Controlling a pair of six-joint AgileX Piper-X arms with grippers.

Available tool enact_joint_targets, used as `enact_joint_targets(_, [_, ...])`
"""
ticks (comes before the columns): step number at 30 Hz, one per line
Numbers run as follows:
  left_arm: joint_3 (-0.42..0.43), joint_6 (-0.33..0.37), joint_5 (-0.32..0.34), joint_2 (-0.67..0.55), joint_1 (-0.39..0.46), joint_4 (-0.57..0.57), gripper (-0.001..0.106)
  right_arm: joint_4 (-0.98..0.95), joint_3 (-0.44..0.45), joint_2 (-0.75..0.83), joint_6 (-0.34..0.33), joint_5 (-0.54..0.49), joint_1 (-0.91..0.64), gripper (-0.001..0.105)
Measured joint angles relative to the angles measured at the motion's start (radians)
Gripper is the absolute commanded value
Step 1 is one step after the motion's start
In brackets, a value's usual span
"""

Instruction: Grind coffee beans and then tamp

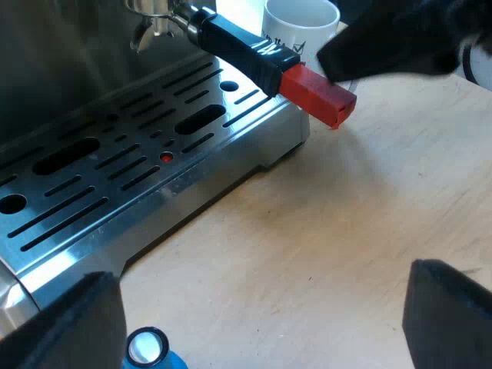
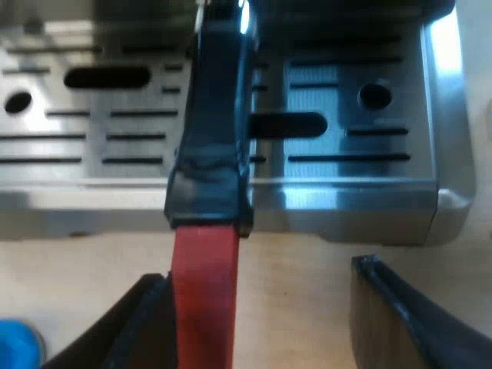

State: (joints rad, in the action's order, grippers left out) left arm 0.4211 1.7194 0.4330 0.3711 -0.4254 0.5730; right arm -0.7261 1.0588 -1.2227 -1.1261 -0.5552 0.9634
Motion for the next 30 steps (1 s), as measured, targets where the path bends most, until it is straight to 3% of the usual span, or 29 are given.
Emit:
enact_joint_targets(25, [0.000,0.000,0.000,0.000,0.000,0.000,0.086,0.003,0.033,0.026,0.015,0.061,0.011,0.051])
enact_joint_targets(30, [0.000,0.000,0.000,0.000,0.000,0.000,0.086,-0.016,0.036,0.026,0.022,0.011,0.061,0.047])
